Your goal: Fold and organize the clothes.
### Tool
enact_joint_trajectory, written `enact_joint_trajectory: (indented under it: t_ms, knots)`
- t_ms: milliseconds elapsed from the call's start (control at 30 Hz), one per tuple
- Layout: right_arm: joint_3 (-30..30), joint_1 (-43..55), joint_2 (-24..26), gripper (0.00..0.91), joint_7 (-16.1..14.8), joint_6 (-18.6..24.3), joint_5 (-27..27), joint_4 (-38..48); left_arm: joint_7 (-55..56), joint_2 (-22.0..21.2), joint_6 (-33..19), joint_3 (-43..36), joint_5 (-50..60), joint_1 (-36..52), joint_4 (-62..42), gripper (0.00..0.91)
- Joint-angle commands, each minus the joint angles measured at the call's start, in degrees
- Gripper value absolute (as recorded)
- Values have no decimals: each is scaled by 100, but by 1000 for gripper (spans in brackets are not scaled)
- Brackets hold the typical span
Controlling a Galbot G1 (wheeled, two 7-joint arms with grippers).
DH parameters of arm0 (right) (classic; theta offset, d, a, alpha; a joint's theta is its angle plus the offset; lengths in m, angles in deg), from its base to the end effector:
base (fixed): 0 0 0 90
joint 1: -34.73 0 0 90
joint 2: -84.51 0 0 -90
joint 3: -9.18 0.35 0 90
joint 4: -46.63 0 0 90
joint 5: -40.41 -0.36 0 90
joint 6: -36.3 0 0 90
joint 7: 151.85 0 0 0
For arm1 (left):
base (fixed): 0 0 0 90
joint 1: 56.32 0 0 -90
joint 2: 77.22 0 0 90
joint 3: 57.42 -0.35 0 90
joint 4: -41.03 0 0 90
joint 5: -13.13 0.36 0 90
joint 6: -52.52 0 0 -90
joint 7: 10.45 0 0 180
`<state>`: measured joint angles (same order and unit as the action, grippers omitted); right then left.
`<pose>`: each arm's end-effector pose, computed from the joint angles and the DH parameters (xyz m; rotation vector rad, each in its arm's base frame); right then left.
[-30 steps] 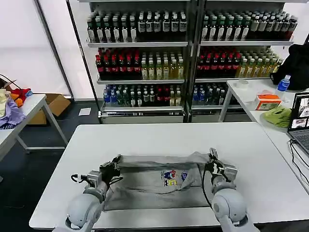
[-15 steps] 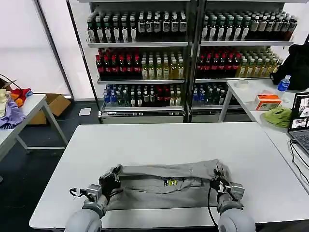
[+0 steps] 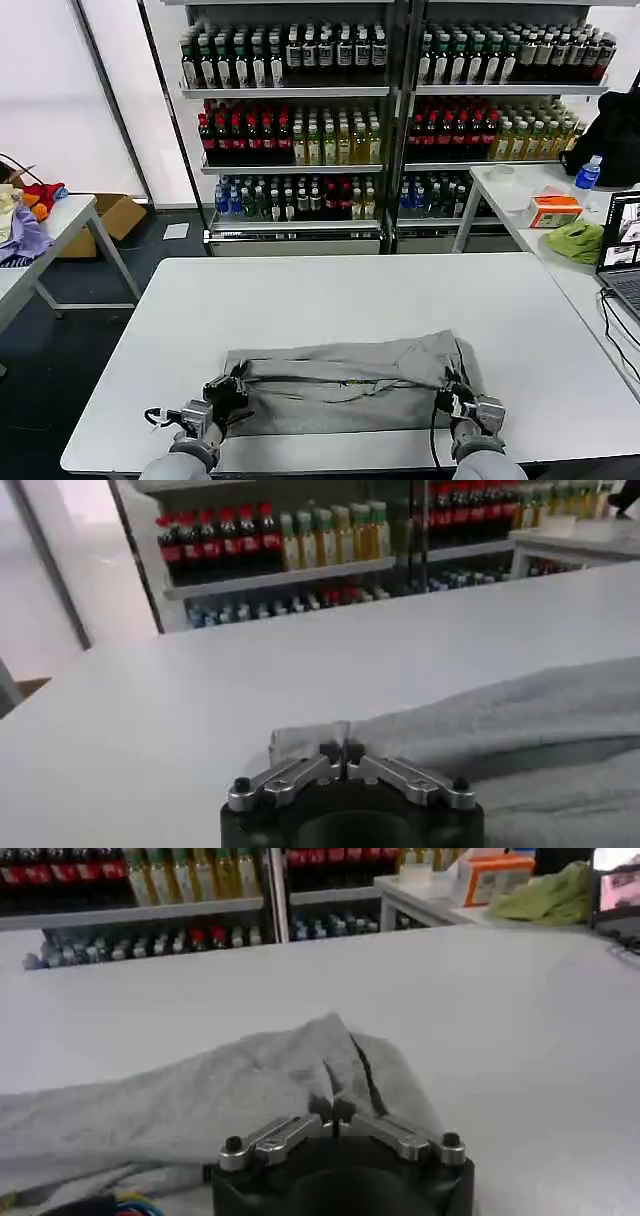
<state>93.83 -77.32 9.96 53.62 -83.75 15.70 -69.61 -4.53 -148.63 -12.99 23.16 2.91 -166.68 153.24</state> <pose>0.2259 -0.0218 -0.2986 -0.2374 -2.6044 -0.0644 0.2317 0.0165 -0.3208 -0.2042 -2.6916 -0.1977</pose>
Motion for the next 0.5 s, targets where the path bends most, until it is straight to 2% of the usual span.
enact_joint_trajectory:
  t_ms: [33, 67, 100, 400, 500]
  knots:
    - [6, -125, -6, 322, -39, 1, 109, 113, 13, -71, -15, -5, 231, -83, -4, 907]
    - [3, -126, -5, 504, -40, 2, 140, 119, 15, -89, -26, -14, 230, -67, 5, 907]
    - [2, -144, -14, 907, -55, 9, 211, 135, 22, -110, -55, -30, 225, -51, 17, 907]
    - [277, -294, 50, 907, -34, 13, 255, -291, 56, -223, -105, -30, -31, -47, 641, 907]
    - [464, -359, 121, 907, -46, 170, 231, -522, 142, -319, -99, 74, -11, -102, 768, 907]
